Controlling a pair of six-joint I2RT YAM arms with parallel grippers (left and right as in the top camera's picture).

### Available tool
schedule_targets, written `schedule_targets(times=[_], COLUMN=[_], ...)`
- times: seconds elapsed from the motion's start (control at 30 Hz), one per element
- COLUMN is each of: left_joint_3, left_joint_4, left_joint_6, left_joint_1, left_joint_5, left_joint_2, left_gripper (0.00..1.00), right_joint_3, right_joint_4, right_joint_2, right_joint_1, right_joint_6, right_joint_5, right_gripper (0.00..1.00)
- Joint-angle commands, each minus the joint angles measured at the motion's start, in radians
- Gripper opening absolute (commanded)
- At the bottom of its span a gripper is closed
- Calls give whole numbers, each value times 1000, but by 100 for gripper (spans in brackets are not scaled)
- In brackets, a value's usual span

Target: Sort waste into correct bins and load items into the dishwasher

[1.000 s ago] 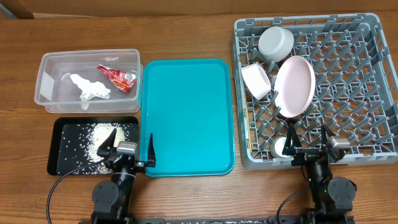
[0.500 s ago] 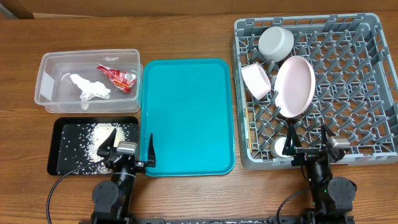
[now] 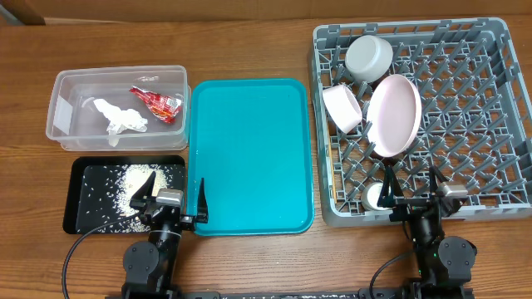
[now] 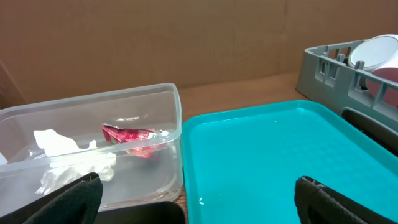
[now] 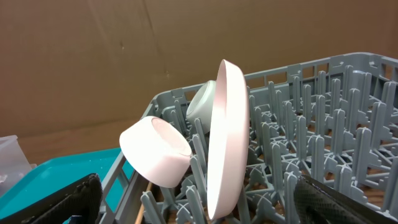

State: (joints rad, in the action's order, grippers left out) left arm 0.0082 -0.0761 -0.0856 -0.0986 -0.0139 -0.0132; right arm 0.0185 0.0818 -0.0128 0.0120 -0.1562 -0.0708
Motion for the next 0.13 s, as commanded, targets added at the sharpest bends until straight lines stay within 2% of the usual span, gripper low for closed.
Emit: schedule_targets(times=[0.0,0.1], left_joint_3=[-4,-4], left_joint_4=[-2,-2], left_joint_6=[-19,-19], left_joint_1=[-6,-7], left_joint_5=[10,10], left_joint_2=[9,9], left_gripper=[100,100], right_joint_3=[-11,-11], right_joint_4=[-5,-5], right_joint_2=[10,10], right_joint_1=[3,3], right_joint_6=[8,8], right_joint_5=[2,2], right_gripper=[100,100])
